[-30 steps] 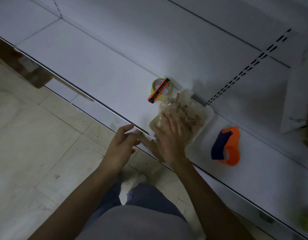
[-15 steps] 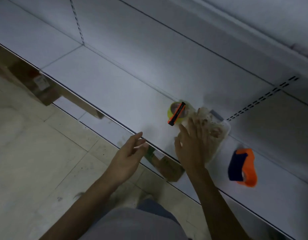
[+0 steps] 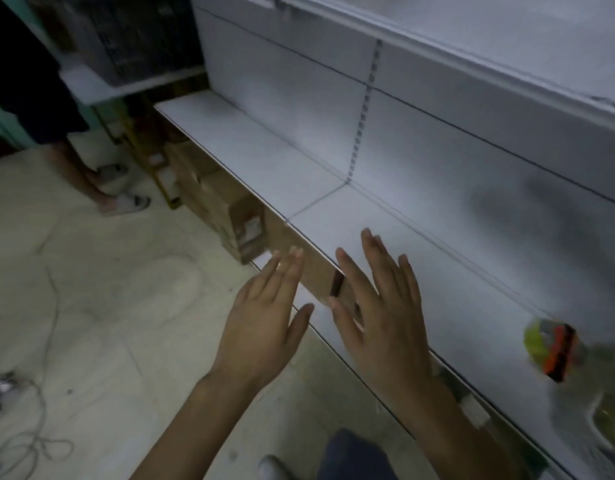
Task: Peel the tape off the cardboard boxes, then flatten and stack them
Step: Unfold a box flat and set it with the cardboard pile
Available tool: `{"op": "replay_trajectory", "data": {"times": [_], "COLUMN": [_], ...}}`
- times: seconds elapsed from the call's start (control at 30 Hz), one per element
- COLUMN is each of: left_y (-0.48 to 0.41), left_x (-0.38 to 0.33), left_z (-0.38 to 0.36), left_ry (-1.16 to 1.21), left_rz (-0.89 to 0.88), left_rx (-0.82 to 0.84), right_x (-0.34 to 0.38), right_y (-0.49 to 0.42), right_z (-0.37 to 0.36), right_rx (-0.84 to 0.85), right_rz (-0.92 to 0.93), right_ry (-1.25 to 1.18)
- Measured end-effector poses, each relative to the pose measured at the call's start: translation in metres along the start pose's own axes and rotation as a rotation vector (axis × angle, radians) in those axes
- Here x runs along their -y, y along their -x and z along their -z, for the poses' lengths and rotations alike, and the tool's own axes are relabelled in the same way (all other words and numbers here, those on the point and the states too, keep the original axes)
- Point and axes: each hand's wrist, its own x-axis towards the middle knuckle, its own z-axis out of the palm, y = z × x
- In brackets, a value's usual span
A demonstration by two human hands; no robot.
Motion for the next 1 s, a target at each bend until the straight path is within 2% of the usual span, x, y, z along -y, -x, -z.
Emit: {"op": "replay_trajectory", "data": {"times": [0.23, 0.47, 0.67, 0.77, 1.0], "left_y": [-0.053, -0.155, -0.227, -0.265, -0.353], "left_x": [0.081, 0.139, 0.182, 0.191, 0.201], "left_z": [0.067, 0.118, 0.125, 0.130, 0.119], "left_ry": [-0.146, -0.266, -0.307, -0.257, 0.065], "left_rz": [-0.028, -0.173, -0.194, -0.224, -0.389], "left_rx": [-0.170, -0.307, -0.305, -0.316, -0.276], "right_x": [0.047, 0.061, 0.065, 0.058, 0.041], "right_y": [-0.094, -0.220, -0.296, -0.325, -0.368], "right_z": [-0.035, -0.084, -0.102, -0.100, -0.106], "right_rx": [-0.081, -0.224, -0.257, -0.323, -0.473], "right_rz": [0.144, 0.104, 0.091, 0.064, -0.127], "right_ry": [-0.070, -0.106, -0.106, -0.071, -0.106]}}
